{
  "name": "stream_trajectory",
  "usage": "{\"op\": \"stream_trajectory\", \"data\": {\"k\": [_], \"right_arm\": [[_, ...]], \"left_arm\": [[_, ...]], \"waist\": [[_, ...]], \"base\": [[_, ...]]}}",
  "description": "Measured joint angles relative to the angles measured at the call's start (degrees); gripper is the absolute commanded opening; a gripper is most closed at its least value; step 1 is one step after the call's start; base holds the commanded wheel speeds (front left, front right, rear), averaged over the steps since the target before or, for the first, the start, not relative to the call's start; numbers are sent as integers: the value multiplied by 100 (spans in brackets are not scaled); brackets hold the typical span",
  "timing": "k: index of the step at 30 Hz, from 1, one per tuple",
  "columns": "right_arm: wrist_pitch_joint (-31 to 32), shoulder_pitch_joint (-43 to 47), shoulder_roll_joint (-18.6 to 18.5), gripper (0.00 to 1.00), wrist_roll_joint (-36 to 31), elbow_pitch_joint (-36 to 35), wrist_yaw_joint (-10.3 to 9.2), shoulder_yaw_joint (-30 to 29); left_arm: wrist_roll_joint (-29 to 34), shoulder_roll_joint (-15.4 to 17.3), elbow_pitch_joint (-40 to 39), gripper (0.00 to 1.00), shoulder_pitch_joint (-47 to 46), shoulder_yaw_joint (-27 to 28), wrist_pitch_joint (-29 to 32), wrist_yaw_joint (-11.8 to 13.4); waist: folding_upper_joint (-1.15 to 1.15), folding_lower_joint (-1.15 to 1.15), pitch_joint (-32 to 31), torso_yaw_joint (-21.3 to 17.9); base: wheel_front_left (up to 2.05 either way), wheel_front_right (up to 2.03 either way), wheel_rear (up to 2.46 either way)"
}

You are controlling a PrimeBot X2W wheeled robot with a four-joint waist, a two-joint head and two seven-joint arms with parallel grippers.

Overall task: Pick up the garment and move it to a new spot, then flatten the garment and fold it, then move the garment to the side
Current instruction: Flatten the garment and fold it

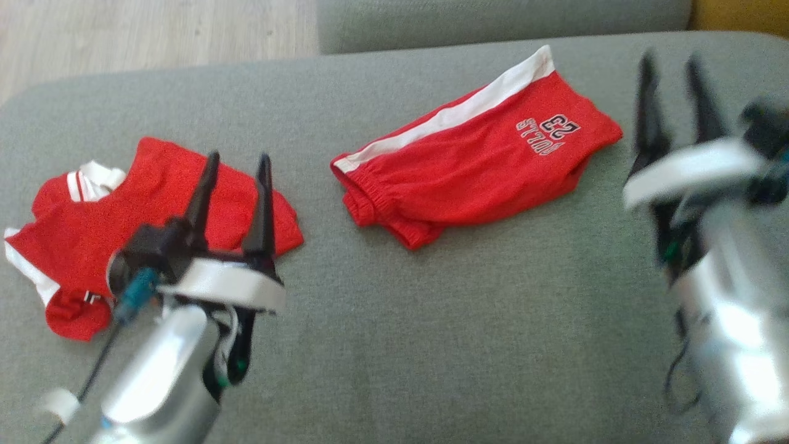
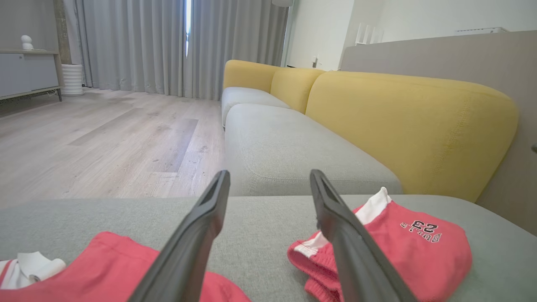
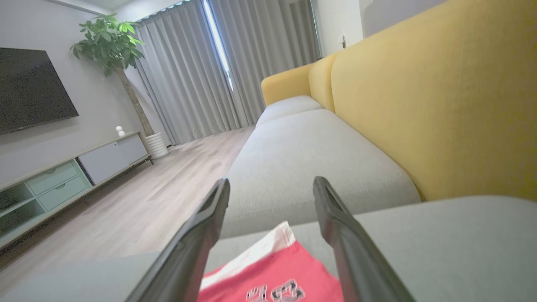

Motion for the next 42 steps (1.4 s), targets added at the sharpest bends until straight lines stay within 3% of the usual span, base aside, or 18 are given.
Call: {"op": "stream_trajectory", "data": {"k": [5,10,16,26,31,37,42], "right_arm": [[1,1124,523,100,-801,-648,0,-481],[0,2100,700,100,-1404,-1262,0,-757],[0,2779,766,100,-1125,-1527,0,-701],[241,2649,775,100,-1191,-1679,0,-813],[669,1908,780,100,-970,-1324,0,-1222],[1107,485,779,100,-870,29,0,-2372],[1170,-237,760,100,-1759,1040,0,-3438]], "left_arm": [[339,-196,-56,100,489,203,0,-107],[731,-492,-67,100,1046,447,0,-256],[1047,-820,-64,100,1493,913,0,-497],[1502,-1102,57,100,1528,1209,0,-862],[1641,-1217,133,100,1269,1215,0,-1024],[1751,-1407,290,100,920,1192,0,-1212],[1793,-1499,381,100,816,1171,0,-1305]], "waist": [[0,0,-200,-51],[0,1,-372,-60],[0,1,-461,-61],[0,2,-189,41],[0,3,125,180],[0,4,552,523],[0,3,790,779]], "base": [[0,0,0],[0,0,0],[0,0,0],[0,0,0],[0,0,0],[0,0,0],[0,0,0]]}}
